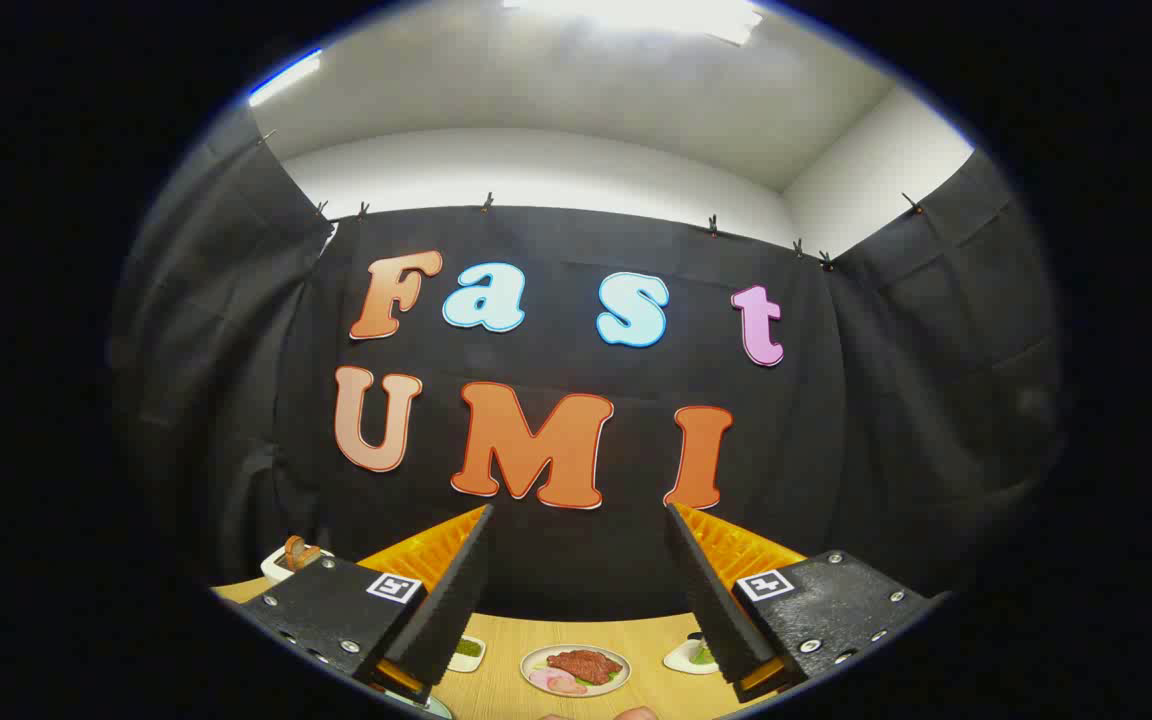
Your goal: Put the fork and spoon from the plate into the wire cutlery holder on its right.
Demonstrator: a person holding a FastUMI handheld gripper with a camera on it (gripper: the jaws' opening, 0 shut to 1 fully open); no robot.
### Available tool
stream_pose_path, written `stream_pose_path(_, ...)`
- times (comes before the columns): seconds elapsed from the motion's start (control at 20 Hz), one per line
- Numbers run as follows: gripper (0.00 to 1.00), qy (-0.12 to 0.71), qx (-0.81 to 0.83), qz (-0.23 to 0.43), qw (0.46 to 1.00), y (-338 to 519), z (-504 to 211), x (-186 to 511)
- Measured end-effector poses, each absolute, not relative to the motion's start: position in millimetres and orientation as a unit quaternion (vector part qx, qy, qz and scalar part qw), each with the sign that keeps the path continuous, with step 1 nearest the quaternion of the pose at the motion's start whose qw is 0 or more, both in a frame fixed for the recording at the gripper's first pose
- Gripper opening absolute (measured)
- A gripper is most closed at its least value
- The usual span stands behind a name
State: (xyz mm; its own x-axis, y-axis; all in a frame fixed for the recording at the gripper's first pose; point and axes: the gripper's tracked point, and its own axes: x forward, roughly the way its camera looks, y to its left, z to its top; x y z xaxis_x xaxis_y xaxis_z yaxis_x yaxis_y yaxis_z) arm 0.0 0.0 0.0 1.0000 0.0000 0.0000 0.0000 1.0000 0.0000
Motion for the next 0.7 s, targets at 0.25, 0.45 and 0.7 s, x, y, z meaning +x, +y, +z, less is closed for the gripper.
stream_pose_path(0.25, 0.99, 0.005, 0.004, 0.009, 1.000, 1.8, -2.4, 0.3)
stream_pose_path(0.45, 0.99, 0.014, -0.001, 0.016, 1.000, 5.9, -7.4, -3.4)
stream_pose_path(0.7, 0.99, 0.010, 0.002, 0.019, 1.000, 8.6, 0.3, -4.7)
